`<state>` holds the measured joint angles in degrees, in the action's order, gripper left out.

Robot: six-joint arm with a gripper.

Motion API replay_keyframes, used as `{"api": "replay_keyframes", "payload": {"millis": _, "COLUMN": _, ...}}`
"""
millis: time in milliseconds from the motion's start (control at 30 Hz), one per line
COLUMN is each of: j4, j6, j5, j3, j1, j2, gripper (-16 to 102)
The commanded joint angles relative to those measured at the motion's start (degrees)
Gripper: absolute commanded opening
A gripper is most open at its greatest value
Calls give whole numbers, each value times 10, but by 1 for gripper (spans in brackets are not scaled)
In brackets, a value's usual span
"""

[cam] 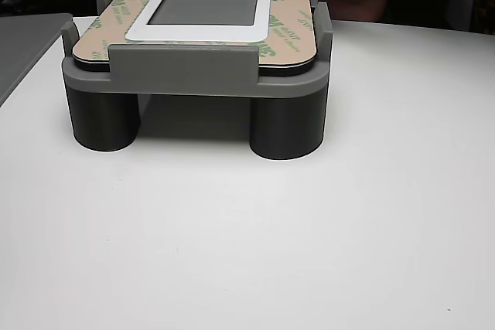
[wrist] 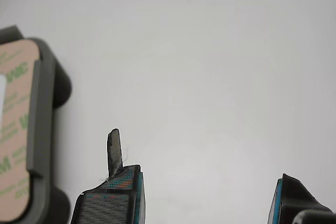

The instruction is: Peel off protective film from adhesive tape.

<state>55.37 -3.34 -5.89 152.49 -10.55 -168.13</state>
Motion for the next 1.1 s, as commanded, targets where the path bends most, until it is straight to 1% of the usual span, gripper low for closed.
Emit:
{"api": "replay_keyframes", "payload": {"millis": 0, "j4": -5, "j6": 4, "j5": -2, "j3": -39, "j1": -2, "j2": -7, "gripper": 100}}
{"api": "replay_keyframes", "payload": {"millis": 67, "j4": -5, "j6": 11, "j5": 0, "j3": -65, "j1": 17, "j2": 10, "gripper": 100}}
{"api": "replay_keyframes", "payload": {"millis": 100, "j4": -5, "j6": 11, "j5": 10, "j3": -79, "j1": 26, "j2": 28, "gripper": 100}}
{"api": "replay_keyframes", "payload": {"millis": 200, "j4": -10, "j6": 44, "j5": 10, "j3": -123, "j1": 42, "j2": 98, "gripper": 100}}
{"api": "replay_keyframes", "payload": {"millis": 233, "j4": -11, "j6": 74, "j5": 8, "j3": -136, "j1": 55, "j2": 115, "gripper": 97}}
{"api": "replay_keyframes", "payload": {"millis": 267, "j4": -11, "j6": 104, "j5": 9, "j3": -148, "j1": 73, "j2": 132, "gripper": 88}}
{"api": "replay_keyframes", "payload": {"millis": 300, "j4": -11, "j6": 134, "j5": 13, "j3": -158, "j1": 89, "j2": 144, "gripper": 72}}
{"api": "replay_keyframes", "payload": {"millis": 333, "j4": -11, "j6": 169, "j5": 18, "j3": -168, "j1": 105, "j2": 156, "gripper": 61}}
{"api": "replay_keyframes", "payload": {"millis": 367, "j4": -6, "j6": 218, "j5": 18, "j3": -178, "j1": 120, "j2": 171, "gripper": 55}}
{"api": "replay_keyframes", "payload": {"millis": 400, "j4": 2, "j6": 261, "j5": 25, "j3": -191, "j1": 136, "j2": 184, "gripper": 45}}
{"api": "replay_keyframes", "payload": {"millis": 467, "j4": 11, "j6": 338, "j5": 29, "j3": -207, "j1": 159, "j2": 204, "gripper": 31}}
{"api": "replay_keyframes", "payload": {"millis": 500, "j4": 16, "j6": 374, "j5": 29, "j3": -212, "j1": 164, "j2": 210, "gripper": 18}}
{"api": "replay_keyframes", "payload": {"millis": 533, "j4": 17, "j6": 409, "j5": 30, "j3": -214, "j1": 171, "j2": 214, "gripper": 11}}
{"api": "replay_keyframes", "payload": {"millis": 567, "j4": 14, "j6": 439, "j5": 36, "j3": -214, "j1": 179, "j2": 218, "gripper": 1}}
{"api": "replay_keyframes", "payload": {"millis": 600, "j4": 12, "j6": 464, "j5": 48, "j3": -216, "j1": 192, "j2": 224, "gripper": -6}}
{"api": "replay_keyframes", "payload": {"millis": 633, "j4": 11, "j6": 490, "j5": 62, "j3": -218, "j1": 206, "j2": 232, "gripper": -7}}
{"api": "replay_keyframes", "payload": {"millis": 667, "j4": 8, "j6": 517, "j5": 74, "j3": -220, "j1": 220, "j2": 242, "gripper": -10}}
{"api": "replay_keyframes", "payload": {"millis": 733, "j4": 2, "j6": 562, "j5": 90, "j3": -221, "j1": 244, "j2": 263, "gripper": -10}}
{"api": "replay_keyframes", "payload": {"millis": 800, "j4": -11, "j6": 571, "j5": 130, "j3": -223, "j1": 285, "j2": 280, "gripper": -10}}
{"api": "replay_keyframes", "payload": {"millis": 833, "j4": -22, "j6": 583, "j5": 142, "j3": -221, "j1": 301, "j2": 287, "gripper": -10}}
{"api": "replay_keyframes", "payload": {"millis": 967, "j4": -55, "j6": 649, "j5": 158, "j3": -217, "j1": 337, "j2": 311, "gripper": -10}}
{"api": "replay_keyframes", "payload": {"millis": 1067, "j4": -77, "j6": 709, "j5": 151, "j3": -217, "j1": 347, "j2": 332, "gripper": -10}}
